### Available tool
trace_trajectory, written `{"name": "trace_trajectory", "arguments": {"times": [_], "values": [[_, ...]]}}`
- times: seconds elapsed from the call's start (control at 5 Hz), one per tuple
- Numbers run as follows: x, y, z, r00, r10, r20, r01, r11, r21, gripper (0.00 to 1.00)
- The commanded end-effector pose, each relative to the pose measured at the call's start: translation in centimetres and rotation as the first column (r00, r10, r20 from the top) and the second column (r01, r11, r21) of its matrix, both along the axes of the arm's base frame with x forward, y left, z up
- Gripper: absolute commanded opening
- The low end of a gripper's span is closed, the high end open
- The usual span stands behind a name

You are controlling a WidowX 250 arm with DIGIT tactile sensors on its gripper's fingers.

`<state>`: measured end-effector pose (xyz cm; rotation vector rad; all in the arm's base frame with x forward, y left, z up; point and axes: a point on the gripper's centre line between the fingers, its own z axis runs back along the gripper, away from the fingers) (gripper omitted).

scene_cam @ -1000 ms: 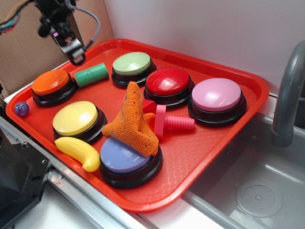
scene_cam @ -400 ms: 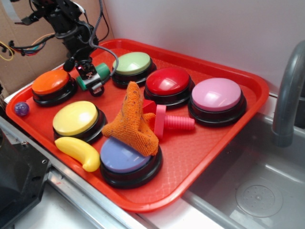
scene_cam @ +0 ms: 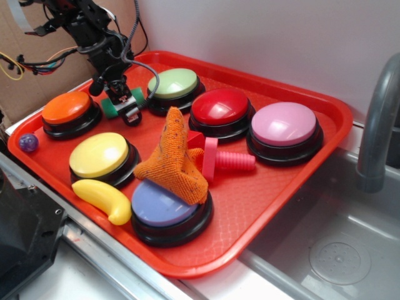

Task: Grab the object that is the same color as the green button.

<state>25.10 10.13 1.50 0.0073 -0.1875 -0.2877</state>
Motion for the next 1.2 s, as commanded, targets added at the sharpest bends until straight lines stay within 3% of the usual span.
{"name": "trace_trajectory", "arguments": {"times": [0.0,0.4,0.8,1.0], "values": [[0.2,-0.4,4.0,0.997,0.056,0.047,-0.056,0.998,-0.006,0.00],[-1.0,-2.8,10.3,0.982,0.186,0.024,-0.186,0.982,0.013,0.00],[-3.3,-6.6,13.5,0.950,0.310,-0.040,-0.312,0.933,-0.178,0.00],[-3.0,-8.2,13.2,0.948,0.308,-0.075,-0.317,0.932,-0.174,0.00]]}}
